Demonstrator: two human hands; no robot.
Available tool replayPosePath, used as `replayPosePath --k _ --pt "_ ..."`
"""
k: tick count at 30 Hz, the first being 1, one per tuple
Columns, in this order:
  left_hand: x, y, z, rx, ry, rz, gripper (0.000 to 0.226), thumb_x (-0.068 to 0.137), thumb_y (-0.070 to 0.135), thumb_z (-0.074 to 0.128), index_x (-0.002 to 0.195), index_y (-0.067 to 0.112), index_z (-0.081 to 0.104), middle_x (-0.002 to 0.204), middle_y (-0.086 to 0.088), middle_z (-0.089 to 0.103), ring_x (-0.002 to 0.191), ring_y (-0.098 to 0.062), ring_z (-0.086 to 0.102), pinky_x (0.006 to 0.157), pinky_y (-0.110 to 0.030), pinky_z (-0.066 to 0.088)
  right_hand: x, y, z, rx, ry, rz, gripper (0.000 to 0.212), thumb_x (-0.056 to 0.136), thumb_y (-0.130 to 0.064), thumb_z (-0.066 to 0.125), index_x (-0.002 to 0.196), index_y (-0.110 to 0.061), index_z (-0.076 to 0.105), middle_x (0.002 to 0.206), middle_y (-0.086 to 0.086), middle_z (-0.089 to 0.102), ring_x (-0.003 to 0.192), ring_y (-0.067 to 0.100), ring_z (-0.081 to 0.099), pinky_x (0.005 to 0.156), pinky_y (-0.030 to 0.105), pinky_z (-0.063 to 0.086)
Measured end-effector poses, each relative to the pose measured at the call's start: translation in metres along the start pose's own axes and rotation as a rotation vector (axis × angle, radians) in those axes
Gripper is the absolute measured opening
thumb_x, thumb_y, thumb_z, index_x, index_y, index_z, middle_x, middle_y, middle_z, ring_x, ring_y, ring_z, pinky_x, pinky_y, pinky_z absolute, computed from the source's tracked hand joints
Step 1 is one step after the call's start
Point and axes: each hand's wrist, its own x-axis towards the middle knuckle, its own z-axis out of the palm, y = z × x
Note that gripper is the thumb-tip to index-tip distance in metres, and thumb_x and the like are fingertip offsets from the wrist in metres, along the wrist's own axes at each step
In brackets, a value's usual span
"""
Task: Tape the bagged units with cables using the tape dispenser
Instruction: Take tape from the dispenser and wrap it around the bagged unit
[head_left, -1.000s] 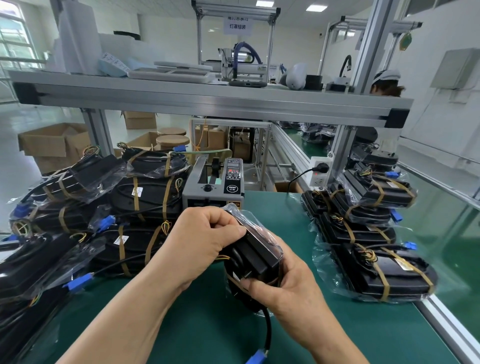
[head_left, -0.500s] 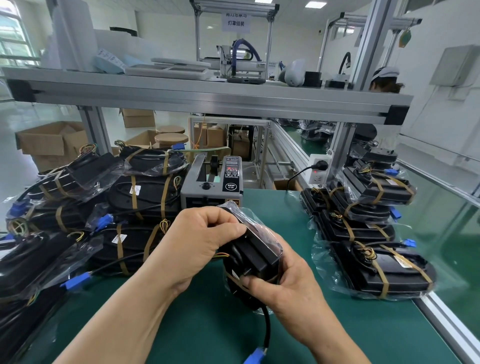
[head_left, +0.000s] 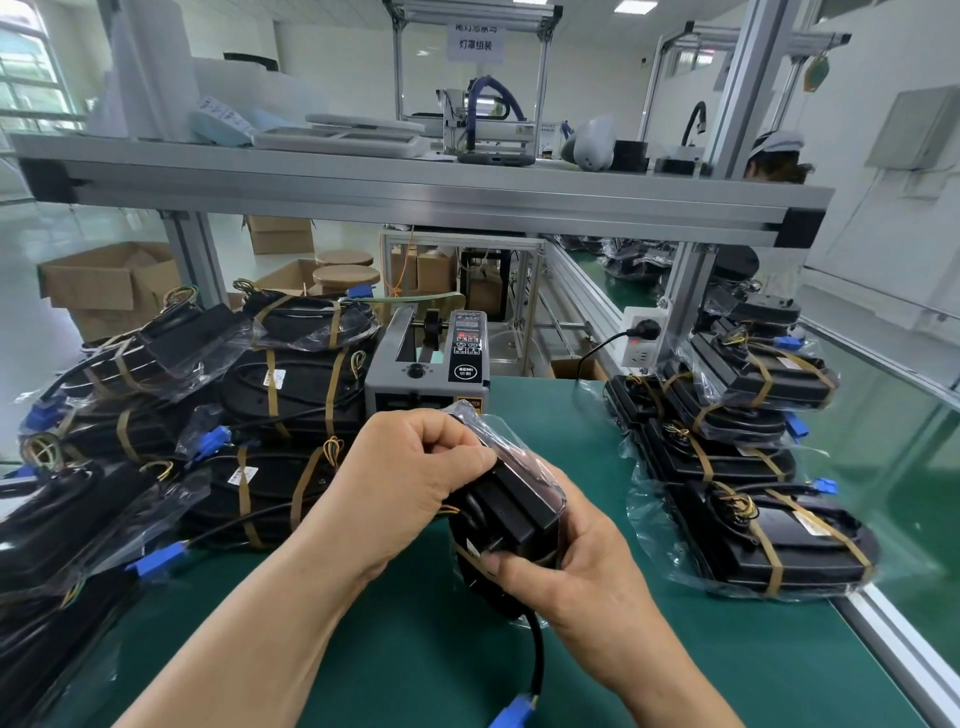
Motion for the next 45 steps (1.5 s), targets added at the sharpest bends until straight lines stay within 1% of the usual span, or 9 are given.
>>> replayPosePath --k 9,14,19,27,31,34,37,42,45 --pt "-0.004 -0.015 0.011 0.179 0.258 0.031 0.035 0.054 0.06 0.067 0.084 0.046 0.057 0.052 0.016 0.044 0.05 -0.001 0.042 0.056 -0.033 0.047 0.002 0.003 0.001 -0.014 -0.005 0.013 0.074 0.076 0.0 0.07 0.13 -0.049 0.058 0.115 -0.006 0.073 0.1 0.016 0.069 0.089 0.039 0.057" --pt "0.004 -0.016 0.01 0.131 0.287 0.02 0.027 0.061 0.056 0.07 0.082 0.04 0.063 0.049 0.013 0.043 0.051 -0.007 0.044 0.068 -0.053 0.056 0.003 0.003 0.002 -0.023 -0.006 0.025 0.075 0.073 -0.005 0.069 0.129 -0.053 0.057 0.113 -0.008 0.074 0.097 0.018 0.07 0.089 0.037 0.057" --pt "0.002 -0.02 0.005 0.231 0.148 0.093 0.052 0.044 0.072 0.073 0.086 0.046 0.056 0.051 0.018 0.041 0.047 0.0 0.037 0.048 -0.017 0.036 0.001 0.002 0.0 0.016 0.011 0.023 0.074 0.072 0.0 0.069 0.121 -0.054 0.061 0.107 -0.007 0.075 0.09 0.007 0.067 0.079 0.024 0.056" --pt "0.017 -0.017 -0.017 0.051 0.093 -0.071 0.038 0.062 0.022 0.092 0.079 0.013 0.059 0.056 0.01 0.049 0.054 -0.007 0.045 0.057 -0.021 0.041 0.0 0.001 0.001 0.033 -0.008 0.003 0.073 0.07 -0.001 0.071 0.125 -0.049 0.062 0.118 -0.006 0.073 0.107 0.011 0.068 0.09 0.028 0.055" --pt "0.013 -0.023 -0.02 0.089 0.183 -0.096 0.049 0.062 0.032 0.092 0.1 0.021 0.062 0.089 0.006 0.06 0.076 -0.008 0.056 0.071 -0.021 0.045 -0.003 0.001 -0.002 0.043 -0.013 -0.011 0.072 0.069 -0.003 0.073 0.125 -0.047 0.063 0.119 -0.006 0.073 0.111 0.011 0.068 0.087 0.02 0.053" --pt "0.002 -0.032 -0.013 -0.067 -0.044 -0.167 0.073 0.068 0.05 0.081 0.13 0.023 0.055 0.126 0.005 0.062 0.113 -0.007 0.059 0.093 -0.022 0.047 -0.008 0.0 0.0 0.06 0.007 -0.037 0.069 0.069 -0.011 0.077 0.126 -0.046 0.063 0.121 -0.007 0.072 0.113 0.009 0.067 0.088 0.016 0.051" --pt "-0.004 -0.036 -0.005 -0.31 -0.229 -0.211 0.048 0.085 0.047 0.07 0.119 0.014 0.068 0.117 -0.008 0.072 0.109 -0.02 0.068 0.087 -0.025 0.053 -0.009 0.003 0.009 0.15 0.062 -0.044 0.067 0.062 -0.021 0.085 0.122 -0.046 0.066 0.119 -0.003 0.074 0.113 0.013 0.069 0.087 0.015 0.053" --pt "0.008 -0.008 -0.021 0.006 -0.213 0.09 0.041 0.077 0.05 0.076 0.111 0.03 0.069 0.107 0.008 0.074 0.101 -0.01 0.07 0.086 -0.025 0.052 -0.005 0.024 0.017 0.183 0.108 0.033 0.08 0.057 -0.016 0.091 0.131 -0.025 0.061 0.121 -0.001 0.073 0.114 0.016 0.068 0.095 0.026 0.055" --pt "0.003 -0.001 -0.021 0.468 -0.163 0.182 0.053 0.06 0.068 0.077 0.105 0.044 0.063 0.1 0.023 0.064 0.101 0.012 0.053 0.095 -0.025 0.043 -0.008 0.036 0.004 0.052 -0.086 0.191 0.074 0.07 0.004 0.072 0.134 -0.03 0.055 0.124 -0.011 0.071 0.12 0.009 0.064 0.092 0.014 0.048"
